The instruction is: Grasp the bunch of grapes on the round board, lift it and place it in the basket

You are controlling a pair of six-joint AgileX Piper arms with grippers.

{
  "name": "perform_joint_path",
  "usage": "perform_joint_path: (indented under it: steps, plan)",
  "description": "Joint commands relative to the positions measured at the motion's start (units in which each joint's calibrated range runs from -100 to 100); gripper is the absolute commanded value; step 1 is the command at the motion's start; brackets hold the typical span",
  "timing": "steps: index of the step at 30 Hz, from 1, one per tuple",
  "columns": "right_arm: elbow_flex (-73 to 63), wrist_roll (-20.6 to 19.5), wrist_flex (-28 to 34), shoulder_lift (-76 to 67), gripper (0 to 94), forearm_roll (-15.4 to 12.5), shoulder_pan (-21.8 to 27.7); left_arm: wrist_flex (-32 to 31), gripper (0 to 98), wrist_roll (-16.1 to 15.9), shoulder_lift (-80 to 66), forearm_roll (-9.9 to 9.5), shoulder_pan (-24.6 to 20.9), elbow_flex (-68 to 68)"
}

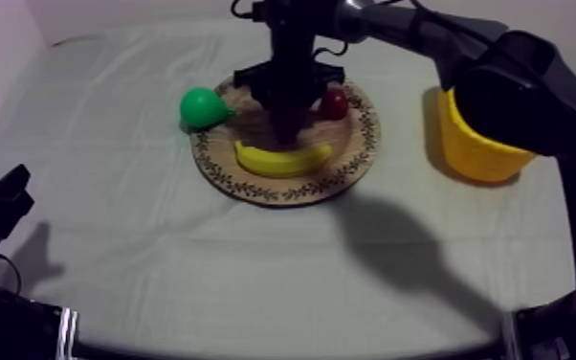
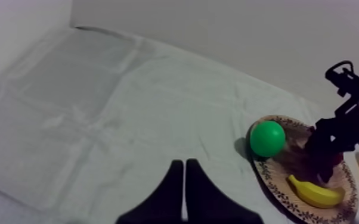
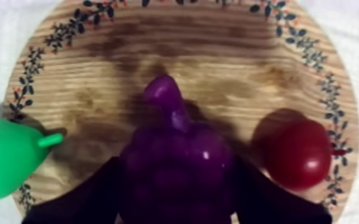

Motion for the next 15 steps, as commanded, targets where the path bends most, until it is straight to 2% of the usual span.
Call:
perform_joint_path:
  steps: [1, 6, 15]
  plan:
    - [5.54, 0.37, -1.32, -3.32, 34.7, 0.19, 0.11, 0.03, 0.1, -0.01, 0.0, 0.02, 0.01, -0.04]
    - [16.36, 1.56, -6.33, -11.05, 34.2, 1.45, 1.0, 0.03, 0.1, -0.01, 0.0, 0.02, 0.01, -0.04]
    - [36.43, 4.83, -14.13, -27.27, 32.6, 5.46, 4.51, 0.03, 0.1, -0.01, 0.0, 0.02, 0.01, -0.04]
